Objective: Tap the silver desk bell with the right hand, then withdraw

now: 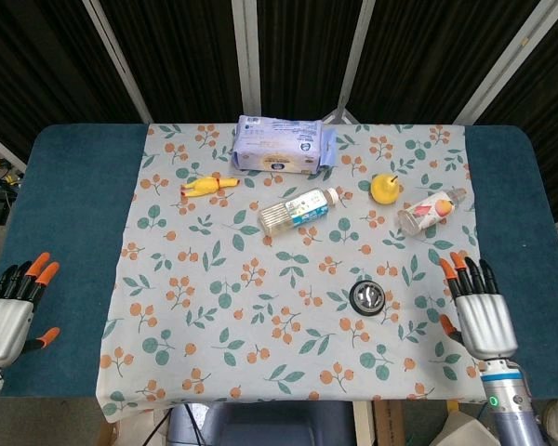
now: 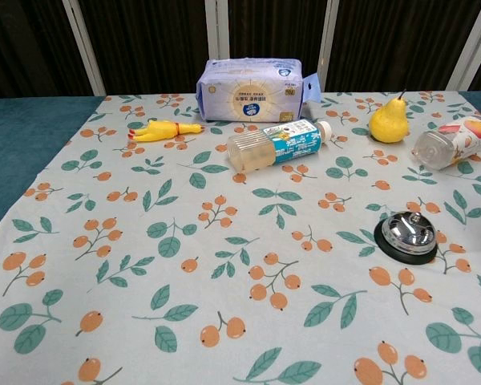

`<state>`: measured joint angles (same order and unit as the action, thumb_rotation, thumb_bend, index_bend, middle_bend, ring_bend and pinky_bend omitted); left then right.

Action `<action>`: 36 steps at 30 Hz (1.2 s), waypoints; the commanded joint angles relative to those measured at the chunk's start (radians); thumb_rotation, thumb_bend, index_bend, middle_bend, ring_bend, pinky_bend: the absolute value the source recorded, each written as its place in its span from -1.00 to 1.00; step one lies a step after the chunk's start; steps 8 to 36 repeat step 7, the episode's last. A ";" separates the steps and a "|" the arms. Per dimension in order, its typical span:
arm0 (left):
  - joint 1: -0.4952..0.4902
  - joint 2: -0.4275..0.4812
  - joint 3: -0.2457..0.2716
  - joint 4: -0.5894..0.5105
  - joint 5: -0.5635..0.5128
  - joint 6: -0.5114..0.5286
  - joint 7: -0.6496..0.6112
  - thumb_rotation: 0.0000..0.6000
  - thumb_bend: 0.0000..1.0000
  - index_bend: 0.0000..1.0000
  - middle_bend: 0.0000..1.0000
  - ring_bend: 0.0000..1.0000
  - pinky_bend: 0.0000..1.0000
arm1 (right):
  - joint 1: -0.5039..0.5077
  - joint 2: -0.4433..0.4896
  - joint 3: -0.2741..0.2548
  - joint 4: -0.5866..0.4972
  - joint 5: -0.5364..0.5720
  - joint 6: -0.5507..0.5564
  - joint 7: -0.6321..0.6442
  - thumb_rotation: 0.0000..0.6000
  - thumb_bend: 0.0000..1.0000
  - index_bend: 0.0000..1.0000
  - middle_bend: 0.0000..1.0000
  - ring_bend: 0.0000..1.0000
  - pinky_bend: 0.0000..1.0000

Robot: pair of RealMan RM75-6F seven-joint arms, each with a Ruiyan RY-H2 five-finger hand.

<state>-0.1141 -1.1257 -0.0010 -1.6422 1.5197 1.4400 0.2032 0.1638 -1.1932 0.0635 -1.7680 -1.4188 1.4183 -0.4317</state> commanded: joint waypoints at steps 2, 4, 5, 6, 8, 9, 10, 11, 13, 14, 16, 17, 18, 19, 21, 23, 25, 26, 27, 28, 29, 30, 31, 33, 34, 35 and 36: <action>0.001 0.001 0.000 -0.007 -0.006 -0.001 0.018 1.00 -0.97 -1.00 -1.00 -1.00 -1.00 | -0.047 0.050 -0.026 0.025 -0.006 0.041 0.056 1.00 -0.51 -1.00 -1.00 -1.00 -1.00; 0.001 0.001 0.001 -0.008 -0.006 -0.002 0.021 1.00 -0.97 -1.00 -1.00 -1.00 -1.00 | -0.065 0.063 -0.038 0.037 -0.016 0.059 0.077 1.00 -0.51 -1.00 -1.00 -1.00 -1.00; 0.001 0.001 0.001 -0.009 -0.006 -0.003 0.023 1.00 -0.97 -1.00 -1.00 -1.00 -1.00 | -0.073 0.067 -0.043 0.044 -0.022 0.067 0.085 1.00 -0.51 -1.00 -1.00 -1.00 -1.00; 0.002 0.002 0.002 -0.009 -0.007 -0.004 0.023 1.00 -0.97 -1.00 -1.00 -1.00 -1.00 | -0.080 0.069 -0.048 0.049 -0.028 0.076 0.094 1.00 -0.51 -1.00 -1.00 -1.00 -1.00; 0.002 0.002 0.002 -0.010 -0.008 -0.004 0.022 1.00 -0.97 -1.00 -1.00 -1.00 -1.00 | -0.085 0.069 -0.051 0.053 -0.034 0.083 0.103 1.00 -0.51 -1.00 -1.00 -1.00 -1.00; 0.002 0.002 0.002 -0.010 -0.008 -0.004 0.022 1.00 -0.97 -1.00 -1.00 -1.00 -1.00 | -0.085 0.069 -0.051 0.053 -0.034 0.083 0.103 1.00 -0.51 -1.00 -1.00 -1.00 -1.00; 0.002 0.002 0.002 -0.010 -0.008 -0.004 0.022 1.00 -0.97 -1.00 -1.00 -1.00 -1.00 | -0.085 0.069 -0.051 0.053 -0.034 0.083 0.103 1.00 -0.51 -1.00 -1.00 -1.00 -1.00; 0.002 0.002 0.002 -0.010 -0.008 -0.004 0.022 1.00 -0.97 -1.00 -1.00 -1.00 -1.00 | -0.085 0.069 -0.051 0.053 -0.034 0.083 0.103 1.00 -0.51 -1.00 -1.00 -1.00 -1.00; 0.002 0.002 0.002 -0.010 -0.008 -0.004 0.022 1.00 -0.97 -1.00 -1.00 -1.00 -1.00 | -0.085 0.069 -0.051 0.053 -0.034 0.083 0.103 1.00 -0.51 -1.00 -1.00 -1.00 -1.00; 0.002 0.002 0.002 -0.010 -0.008 -0.004 0.022 1.00 -0.97 -1.00 -1.00 -1.00 -1.00 | -0.085 0.069 -0.051 0.053 -0.034 0.083 0.103 1.00 -0.51 -1.00 -1.00 -1.00 -1.00; 0.002 0.002 0.002 -0.010 -0.008 -0.004 0.022 1.00 -0.97 -1.00 -1.00 -1.00 -1.00 | -0.085 0.069 -0.051 0.053 -0.034 0.083 0.103 1.00 -0.51 -1.00 -1.00 -1.00 -1.00; 0.002 0.002 0.002 -0.010 -0.008 -0.004 0.022 1.00 -0.97 -1.00 -1.00 -1.00 -1.00 | -0.085 0.069 -0.051 0.053 -0.034 0.083 0.103 1.00 -0.51 -1.00 -1.00 -1.00 -1.00; 0.002 0.002 0.002 -0.010 -0.008 -0.004 0.022 1.00 -0.97 -1.00 -1.00 -1.00 -1.00 | -0.085 0.069 -0.051 0.053 -0.034 0.083 0.103 1.00 -0.51 -1.00 -1.00 -1.00 -1.00; 0.002 0.002 0.002 -0.010 -0.008 -0.004 0.022 1.00 -0.97 -1.00 -1.00 -1.00 -1.00 | -0.085 0.069 -0.051 0.053 -0.034 0.083 0.103 1.00 -0.51 -1.00 -1.00 -1.00 -1.00; 0.002 0.002 0.002 -0.010 -0.008 -0.004 0.022 1.00 -0.97 -1.00 -1.00 -1.00 -1.00 | -0.085 0.069 -0.051 0.053 -0.034 0.083 0.103 1.00 -0.51 -1.00 -1.00 -1.00 -1.00; 0.002 0.002 0.002 -0.010 -0.008 -0.004 0.022 1.00 -0.97 -1.00 -1.00 -1.00 -1.00 | -0.085 0.069 -0.051 0.053 -0.034 0.083 0.103 1.00 -0.51 -1.00 -1.00 -1.00 -1.00; 0.002 0.002 0.002 -0.010 -0.008 -0.004 0.022 1.00 -0.97 -1.00 -1.00 -1.00 -1.00 | -0.085 0.069 -0.051 0.053 -0.034 0.083 0.103 1.00 -0.51 -1.00 -1.00 -1.00 -1.00; 0.002 0.002 0.002 -0.010 -0.008 -0.004 0.022 1.00 -0.97 -1.00 -1.00 -1.00 -1.00 | -0.085 0.069 -0.051 0.053 -0.034 0.083 0.103 1.00 -0.51 -1.00 -1.00 -1.00 -1.00; 0.002 0.002 0.002 -0.010 -0.008 -0.004 0.022 1.00 -0.97 -1.00 -1.00 -1.00 -1.00 | -0.085 0.069 -0.051 0.053 -0.034 0.083 0.103 1.00 -0.51 -1.00 -1.00 -1.00 -1.00; 0.002 0.002 0.002 -0.010 -0.008 -0.004 0.022 1.00 -0.97 -1.00 -1.00 -1.00 -1.00 | -0.085 0.069 -0.051 0.053 -0.034 0.083 0.103 1.00 -0.51 -1.00 -1.00 -1.00 -1.00; 0.002 0.002 0.002 -0.010 -0.008 -0.004 0.022 1.00 -0.97 -1.00 -1.00 -1.00 -1.00 | -0.085 0.069 -0.051 0.053 -0.034 0.083 0.103 1.00 -0.51 -1.00 -1.00 -1.00 -1.00; 0.002 0.002 0.002 -0.010 -0.008 -0.004 0.022 1.00 -0.97 -1.00 -1.00 -1.00 -1.00 | -0.085 0.069 -0.051 0.053 -0.034 0.083 0.103 1.00 -0.51 -1.00 -1.00 -1.00 -1.00; 0.002 0.002 0.002 -0.010 -0.008 -0.004 0.022 1.00 -0.97 -1.00 -1.00 -1.00 -1.00 | -0.085 0.069 -0.051 0.053 -0.034 0.083 0.103 1.00 -0.51 -1.00 -1.00 -1.00 -1.00; 0.002 0.002 0.002 -0.010 -0.008 -0.004 0.022 1.00 -0.97 -1.00 -1.00 -1.00 -1.00 | -0.085 0.069 -0.051 0.053 -0.034 0.083 0.103 1.00 -0.51 -1.00 -1.00 -1.00 -1.00; 0.002 0.002 0.002 -0.010 -0.008 -0.004 0.022 1.00 -0.97 -1.00 -1.00 -1.00 -1.00 | -0.085 0.069 -0.051 0.053 -0.034 0.083 0.103 1.00 -0.51 -1.00 -1.00 -1.00 -1.00; 0.002 0.002 0.002 -0.010 -0.008 -0.004 0.022 1.00 -0.97 -1.00 -1.00 -1.00 -1.00 | -0.085 0.069 -0.051 0.053 -0.034 0.083 0.103 1.00 -0.51 -1.00 -1.00 -1.00 -1.00; 0.002 0.002 0.002 -0.010 -0.008 -0.004 0.022 1.00 -0.97 -1.00 -1.00 -1.00 -1.00 | -0.085 0.069 -0.051 0.053 -0.034 0.083 0.103 1.00 -0.51 -1.00 -1.00 -1.00 -1.00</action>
